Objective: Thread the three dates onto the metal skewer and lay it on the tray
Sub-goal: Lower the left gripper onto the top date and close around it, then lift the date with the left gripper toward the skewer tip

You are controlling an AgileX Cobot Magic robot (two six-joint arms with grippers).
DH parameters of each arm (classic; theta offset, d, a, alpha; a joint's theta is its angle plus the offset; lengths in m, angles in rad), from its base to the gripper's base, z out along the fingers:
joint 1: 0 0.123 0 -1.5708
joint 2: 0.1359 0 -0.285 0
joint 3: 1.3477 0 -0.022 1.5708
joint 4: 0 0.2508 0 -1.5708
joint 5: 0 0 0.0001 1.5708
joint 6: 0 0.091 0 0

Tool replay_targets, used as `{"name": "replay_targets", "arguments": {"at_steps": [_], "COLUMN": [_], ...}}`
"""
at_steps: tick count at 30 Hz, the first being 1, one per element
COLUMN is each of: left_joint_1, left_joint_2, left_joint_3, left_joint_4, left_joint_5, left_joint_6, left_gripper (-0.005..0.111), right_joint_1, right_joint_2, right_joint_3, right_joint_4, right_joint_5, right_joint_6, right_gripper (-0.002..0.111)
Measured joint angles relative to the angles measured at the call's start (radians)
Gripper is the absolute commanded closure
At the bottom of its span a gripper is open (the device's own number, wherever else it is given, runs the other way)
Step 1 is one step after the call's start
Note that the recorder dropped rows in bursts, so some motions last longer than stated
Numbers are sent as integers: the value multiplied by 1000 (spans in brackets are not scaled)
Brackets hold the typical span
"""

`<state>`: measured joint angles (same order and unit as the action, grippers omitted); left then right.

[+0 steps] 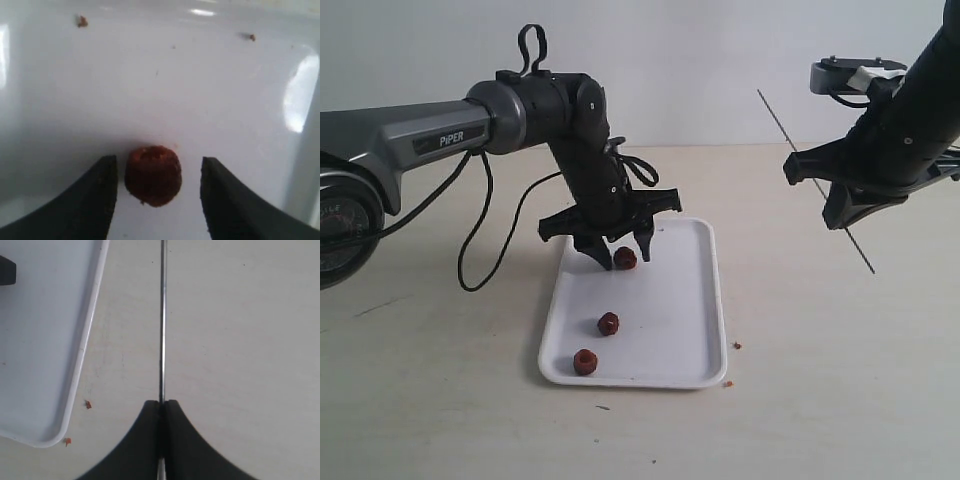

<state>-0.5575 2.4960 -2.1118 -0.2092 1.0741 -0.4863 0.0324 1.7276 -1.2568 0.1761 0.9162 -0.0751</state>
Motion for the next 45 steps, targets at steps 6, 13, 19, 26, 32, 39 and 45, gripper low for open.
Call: {"name": "replay_targets", "arguments": {"at_steps": [6, 13, 19, 26, 32, 39, 45], "left_joint_1": [0, 0, 0, 0, 0, 0, 0], "left_joint_2": [1, 7, 9, 9, 9, 9, 9], "left_joint_3": [0, -4, -4, -4, -7, -7, -7], "left_joint_4": [0, -5, -5, 0, 23, 27, 29], "left_joint_5": [-18, -17, -5, 13, 46, 45, 33], "left_joint_6": [-4, -8, -8, -8, -8, -8, -10], "left_gripper": [55, 60, 64, 64, 64, 64, 64], "right_joint_1": [0, 0, 0, 0, 0, 0, 0], "right_joint_2": [0, 0, 0, 0, 0, 0, 0], "right_joint_3": [0, 0, 0, 0, 0, 0, 0], "right_joint_4": [0, 0, 0, 0, 4, 4, 4], "right_joint_5": [-3, -5, -5, -5, -5, -5, -5], "right_joint_6": [-2, -4, -4, -6, -6, -6, -7], "right_gripper": [108, 108, 108, 108, 108, 108, 108]}}
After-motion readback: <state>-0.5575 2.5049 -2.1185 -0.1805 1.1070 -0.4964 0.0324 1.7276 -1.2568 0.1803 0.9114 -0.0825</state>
